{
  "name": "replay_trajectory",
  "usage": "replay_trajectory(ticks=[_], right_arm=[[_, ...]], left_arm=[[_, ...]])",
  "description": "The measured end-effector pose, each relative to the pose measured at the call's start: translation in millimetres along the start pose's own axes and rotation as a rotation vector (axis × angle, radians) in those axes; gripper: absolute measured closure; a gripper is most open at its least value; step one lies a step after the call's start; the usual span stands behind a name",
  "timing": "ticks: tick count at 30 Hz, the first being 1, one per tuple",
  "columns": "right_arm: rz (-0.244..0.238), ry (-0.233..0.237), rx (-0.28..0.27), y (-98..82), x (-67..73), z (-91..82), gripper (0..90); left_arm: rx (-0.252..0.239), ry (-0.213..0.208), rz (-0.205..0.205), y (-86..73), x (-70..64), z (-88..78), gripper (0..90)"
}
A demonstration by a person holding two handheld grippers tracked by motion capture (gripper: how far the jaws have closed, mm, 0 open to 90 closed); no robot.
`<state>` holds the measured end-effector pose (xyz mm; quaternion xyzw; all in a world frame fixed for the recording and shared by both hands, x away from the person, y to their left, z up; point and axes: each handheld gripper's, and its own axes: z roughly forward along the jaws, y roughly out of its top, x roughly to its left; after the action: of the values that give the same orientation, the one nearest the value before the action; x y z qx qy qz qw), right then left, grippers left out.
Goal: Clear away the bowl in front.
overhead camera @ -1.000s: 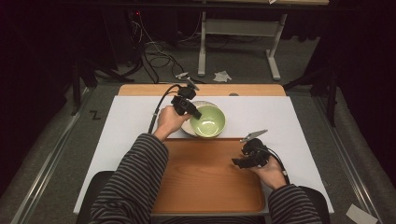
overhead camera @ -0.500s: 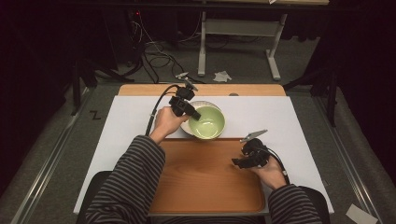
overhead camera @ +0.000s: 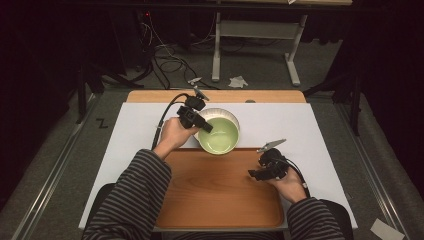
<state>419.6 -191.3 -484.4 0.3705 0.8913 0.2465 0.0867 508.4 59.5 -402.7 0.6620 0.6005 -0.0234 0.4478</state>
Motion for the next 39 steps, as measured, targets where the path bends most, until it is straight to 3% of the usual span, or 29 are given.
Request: replay_trajectory(ticks=[18, 39], right_arm=[[0.007, -0.001, -0.007, 0.1, 0.6, -1.0, 41.3], [0.009, -0.003, -0.005, 0.0, 0.8, -1.2, 41.3]], left_arm=[[-0.003, -0.058, -0.010, -23.8, 3.7, -25.8, 83.5], [0.046, -0.070, 0.008, -49.5, 5.2, -23.5, 83.5]])
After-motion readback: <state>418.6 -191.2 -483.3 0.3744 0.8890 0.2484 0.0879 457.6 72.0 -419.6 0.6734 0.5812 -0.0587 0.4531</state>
